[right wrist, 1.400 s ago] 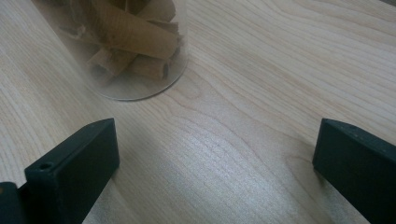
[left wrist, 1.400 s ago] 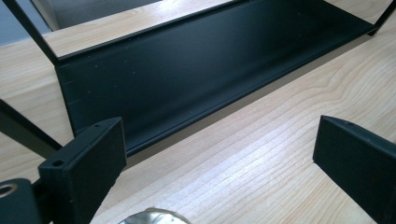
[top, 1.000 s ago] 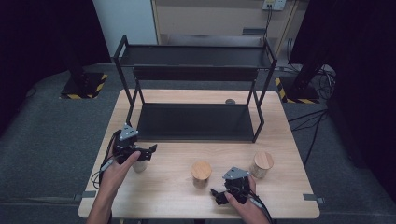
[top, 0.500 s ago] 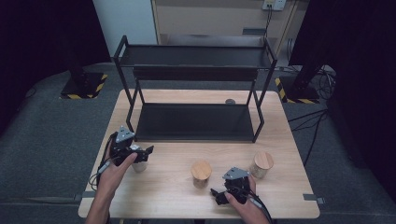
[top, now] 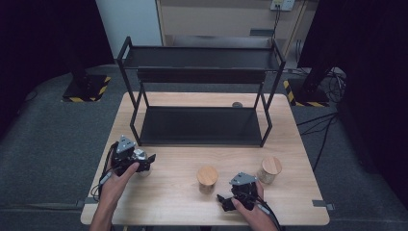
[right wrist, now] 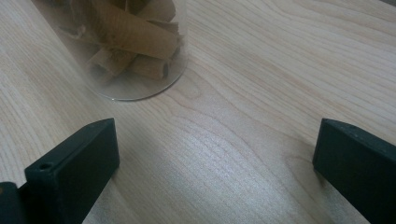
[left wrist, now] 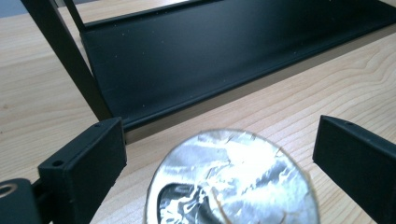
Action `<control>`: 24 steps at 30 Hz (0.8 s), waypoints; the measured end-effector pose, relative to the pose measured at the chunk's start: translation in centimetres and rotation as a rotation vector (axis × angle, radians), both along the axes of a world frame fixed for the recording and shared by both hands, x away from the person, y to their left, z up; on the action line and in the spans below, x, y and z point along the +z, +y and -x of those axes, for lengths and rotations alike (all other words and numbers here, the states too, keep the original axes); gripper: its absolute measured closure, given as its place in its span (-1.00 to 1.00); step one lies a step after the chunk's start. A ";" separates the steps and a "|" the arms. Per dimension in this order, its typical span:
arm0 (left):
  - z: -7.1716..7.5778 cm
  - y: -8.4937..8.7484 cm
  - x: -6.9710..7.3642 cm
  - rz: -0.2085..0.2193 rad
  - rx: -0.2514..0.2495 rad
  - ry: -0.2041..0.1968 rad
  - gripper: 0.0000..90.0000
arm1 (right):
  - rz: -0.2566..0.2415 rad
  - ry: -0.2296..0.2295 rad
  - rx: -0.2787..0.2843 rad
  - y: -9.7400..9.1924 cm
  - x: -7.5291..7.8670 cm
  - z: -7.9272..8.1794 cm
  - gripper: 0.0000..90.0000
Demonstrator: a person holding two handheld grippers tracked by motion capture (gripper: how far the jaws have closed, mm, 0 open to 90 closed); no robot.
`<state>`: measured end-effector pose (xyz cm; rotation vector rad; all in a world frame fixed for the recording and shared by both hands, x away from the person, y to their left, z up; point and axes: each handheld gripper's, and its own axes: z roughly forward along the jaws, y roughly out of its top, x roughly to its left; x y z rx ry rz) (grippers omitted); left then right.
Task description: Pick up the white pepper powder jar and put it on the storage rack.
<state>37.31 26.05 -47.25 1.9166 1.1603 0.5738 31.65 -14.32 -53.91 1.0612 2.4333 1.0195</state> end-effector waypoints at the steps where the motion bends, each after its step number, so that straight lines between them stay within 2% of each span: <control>1: 0.0 0.0 -0.1 0.000 0.000 0.001 -0.96 | 0.000 0.000 0.000 0.0 0.0 0.0 -0.99; 7: 0.2 0.2 -0.7 -0.003 0.001 -0.002 -0.96 | 0.000 0.000 0.000 0.0 0.0 0.0 -0.99; 13: 0.4 0.2 -1.4 -0.025 -0.006 0.001 -0.96 | 0.000 0.000 0.000 0.0 0.0 0.0 -0.99; 19: 0.6 0.1 -2.1 -0.042 -0.011 -0.016 -0.95 | 0.000 0.000 0.000 0.0 0.0 0.0 -0.99; 24: 0.7 0.3 -2.6 -0.031 0.001 -0.024 -0.91 | 0.000 0.000 0.000 0.0 0.0 0.0 -0.99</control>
